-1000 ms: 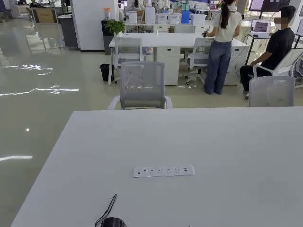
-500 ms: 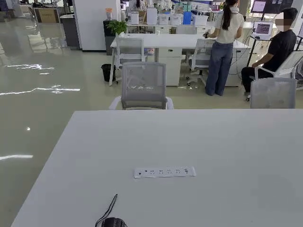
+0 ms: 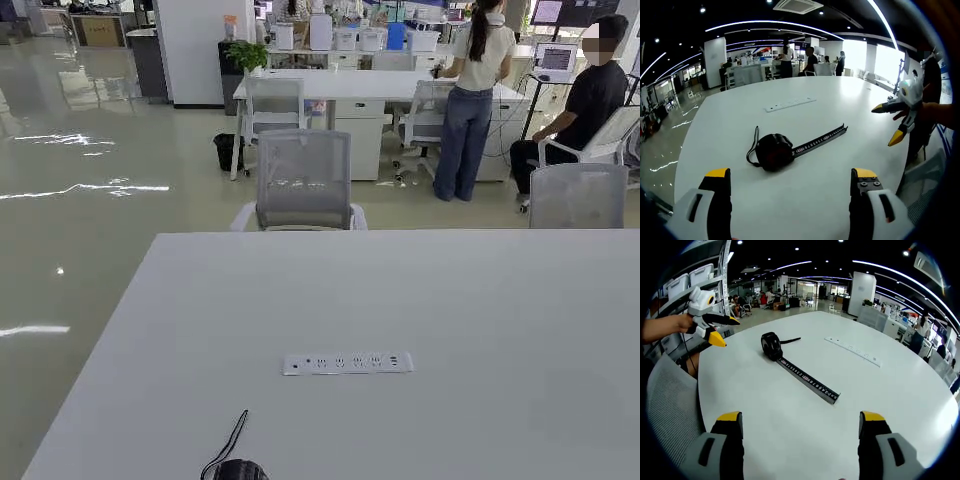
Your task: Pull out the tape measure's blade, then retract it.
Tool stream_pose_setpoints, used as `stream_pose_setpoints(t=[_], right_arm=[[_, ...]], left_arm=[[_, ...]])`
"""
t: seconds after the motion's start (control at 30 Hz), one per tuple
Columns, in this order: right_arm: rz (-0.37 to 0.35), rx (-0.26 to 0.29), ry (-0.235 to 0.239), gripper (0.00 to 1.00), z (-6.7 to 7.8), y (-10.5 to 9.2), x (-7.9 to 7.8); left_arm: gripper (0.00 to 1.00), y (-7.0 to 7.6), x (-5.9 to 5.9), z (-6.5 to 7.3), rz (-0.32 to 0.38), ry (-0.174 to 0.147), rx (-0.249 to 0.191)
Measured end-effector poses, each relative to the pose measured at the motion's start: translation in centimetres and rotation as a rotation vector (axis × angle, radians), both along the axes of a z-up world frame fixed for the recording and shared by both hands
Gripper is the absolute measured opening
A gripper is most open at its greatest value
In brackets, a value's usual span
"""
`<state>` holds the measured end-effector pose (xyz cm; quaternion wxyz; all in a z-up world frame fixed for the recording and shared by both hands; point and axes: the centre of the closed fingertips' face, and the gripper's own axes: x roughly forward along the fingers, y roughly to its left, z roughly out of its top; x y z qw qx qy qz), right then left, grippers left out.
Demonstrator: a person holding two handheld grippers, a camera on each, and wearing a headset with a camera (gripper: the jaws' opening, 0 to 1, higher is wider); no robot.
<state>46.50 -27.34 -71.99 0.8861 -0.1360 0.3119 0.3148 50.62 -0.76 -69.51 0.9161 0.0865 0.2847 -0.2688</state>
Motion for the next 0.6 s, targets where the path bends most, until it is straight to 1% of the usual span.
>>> stream_pose_setpoints(t=[0.1,0.2,0.3,0.4,0.47,0.6], right_arm=[[0.002,0.003,-0.002,0.98,0.0,0.0,0.0],[0.003,0.007,-0.003,0.97,-0.1,0.1,0.1],[0.023,0.004,-0.002,0.97,-0.4,0.1,0.1],[0.035,0.000,0.000,0.96,-0.6,-0.1,0.3],[0.038,0.002,0.000,0.95,-0.6,-0.2,0.4],[0.063,0.011,-0.016,0.92,-0.5,-0.3,0.9]], left_arm=[[0.99,-0.2,0.3,0.0,0.017,-0.003,-0.014],[0.99,-0.4,0.6,0.1,0.044,-0.013,-0.015],[0.99,-0.6,0.9,-0.1,0.066,-0.015,-0.019],[0.99,-0.5,1.5,-0.1,0.100,-0.037,-0.007],[0.99,-0.6,1.7,-0.2,0.111,-0.042,-0.009],[0.99,-1.0,2.3,-0.6,0.122,-0.039,-0.004]])
